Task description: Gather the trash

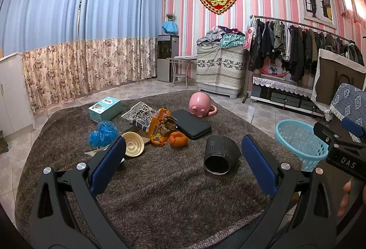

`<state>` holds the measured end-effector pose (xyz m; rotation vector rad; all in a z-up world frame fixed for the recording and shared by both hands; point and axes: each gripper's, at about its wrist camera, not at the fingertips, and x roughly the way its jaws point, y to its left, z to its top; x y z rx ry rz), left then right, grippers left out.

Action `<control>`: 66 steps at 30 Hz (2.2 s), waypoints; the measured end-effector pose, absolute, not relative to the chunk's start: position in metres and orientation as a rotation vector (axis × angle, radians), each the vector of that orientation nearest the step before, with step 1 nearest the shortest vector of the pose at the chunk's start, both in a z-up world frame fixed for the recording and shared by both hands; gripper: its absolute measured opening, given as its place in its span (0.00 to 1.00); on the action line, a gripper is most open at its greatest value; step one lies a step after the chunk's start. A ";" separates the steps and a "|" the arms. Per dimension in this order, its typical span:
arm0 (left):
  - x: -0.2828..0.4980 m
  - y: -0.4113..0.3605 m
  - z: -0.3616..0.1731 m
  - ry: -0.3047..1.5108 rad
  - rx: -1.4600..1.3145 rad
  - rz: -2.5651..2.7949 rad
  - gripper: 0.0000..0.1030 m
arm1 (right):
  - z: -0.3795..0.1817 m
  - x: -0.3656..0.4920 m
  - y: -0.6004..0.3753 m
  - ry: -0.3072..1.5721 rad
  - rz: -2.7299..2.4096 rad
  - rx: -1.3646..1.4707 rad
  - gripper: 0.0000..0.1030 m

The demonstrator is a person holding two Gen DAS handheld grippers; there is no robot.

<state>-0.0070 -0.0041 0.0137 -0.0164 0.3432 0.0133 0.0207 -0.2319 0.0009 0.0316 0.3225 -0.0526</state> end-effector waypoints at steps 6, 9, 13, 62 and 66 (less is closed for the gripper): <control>-0.007 -0.004 0.013 0.343 -0.017 0.013 0.95 | 0.000 0.021 -0.230 0.320 -0.054 0.029 0.96; -0.007 -0.004 0.014 0.344 -0.017 0.013 0.95 | 0.000 0.021 -0.231 0.322 -0.052 0.032 0.96; -0.007 -0.004 0.014 0.344 -0.018 0.013 0.95 | 0.001 0.021 -0.230 0.322 -0.052 0.030 0.96; 0.032 0.107 -0.024 0.475 -0.093 0.164 0.95 | -0.018 0.058 -0.219 0.312 -0.037 0.053 0.96; 0.038 0.144 -0.041 0.519 -0.105 0.218 0.95 | -0.025 0.064 -0.203 0.350 -0.059 -0.033 0.96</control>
